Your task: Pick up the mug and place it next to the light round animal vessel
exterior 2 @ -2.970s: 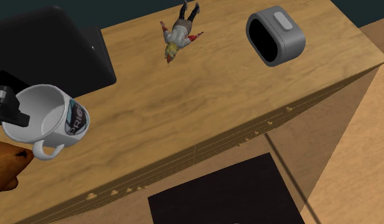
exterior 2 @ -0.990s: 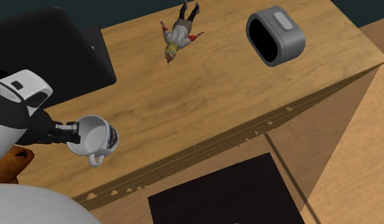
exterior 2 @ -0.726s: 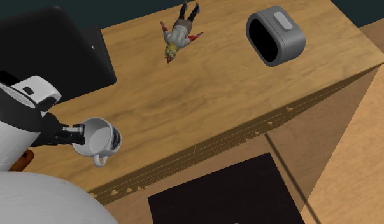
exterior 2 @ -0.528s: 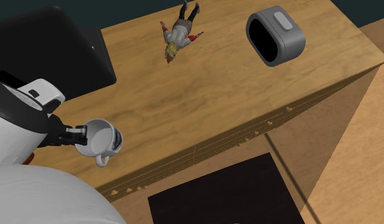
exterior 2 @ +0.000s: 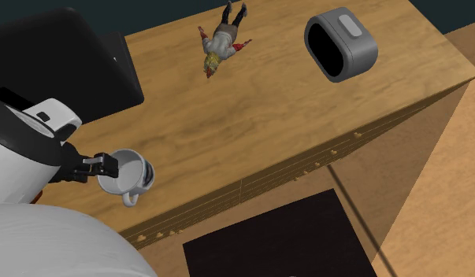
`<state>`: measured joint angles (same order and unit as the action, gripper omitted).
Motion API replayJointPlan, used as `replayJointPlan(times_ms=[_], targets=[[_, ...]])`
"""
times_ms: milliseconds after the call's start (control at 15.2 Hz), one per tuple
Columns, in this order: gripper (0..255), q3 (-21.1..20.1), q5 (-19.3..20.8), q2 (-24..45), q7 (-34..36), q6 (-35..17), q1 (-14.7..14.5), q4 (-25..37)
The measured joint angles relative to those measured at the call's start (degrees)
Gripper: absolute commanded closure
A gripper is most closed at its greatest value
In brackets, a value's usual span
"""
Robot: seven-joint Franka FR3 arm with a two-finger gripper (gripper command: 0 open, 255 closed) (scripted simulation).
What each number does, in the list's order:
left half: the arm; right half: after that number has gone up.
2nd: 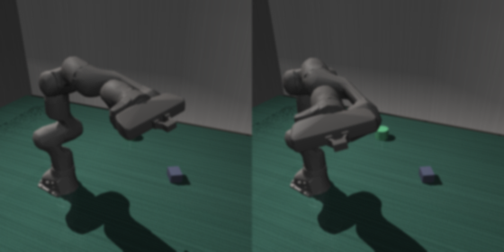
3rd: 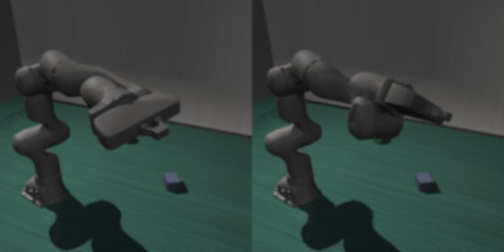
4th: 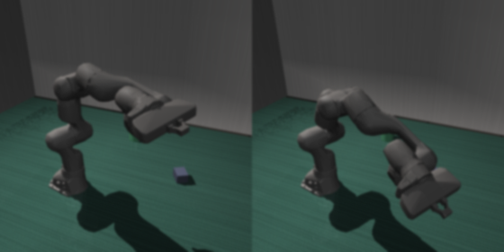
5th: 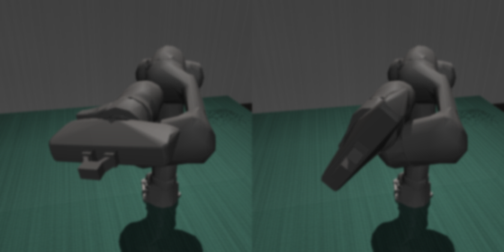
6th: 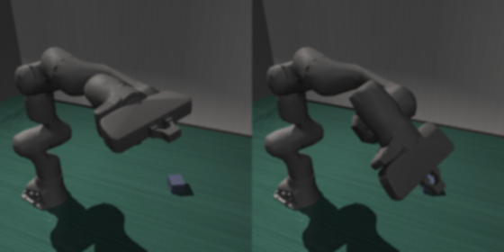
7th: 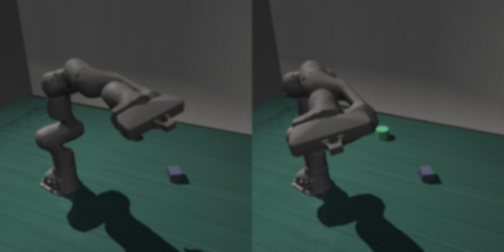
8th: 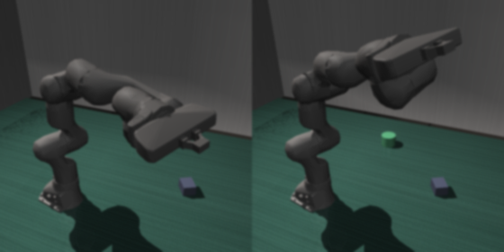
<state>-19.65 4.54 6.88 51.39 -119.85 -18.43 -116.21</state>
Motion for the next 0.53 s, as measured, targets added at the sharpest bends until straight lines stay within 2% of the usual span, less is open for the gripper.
replayJointPlan(times_ms=[264,528], targets=[[0,0.00,0.00,0.00,0.00,0.00,0.00,0.00],[0,-0.16,-0.94,-2.04,-0.58,5.04,0.05,3.20]])
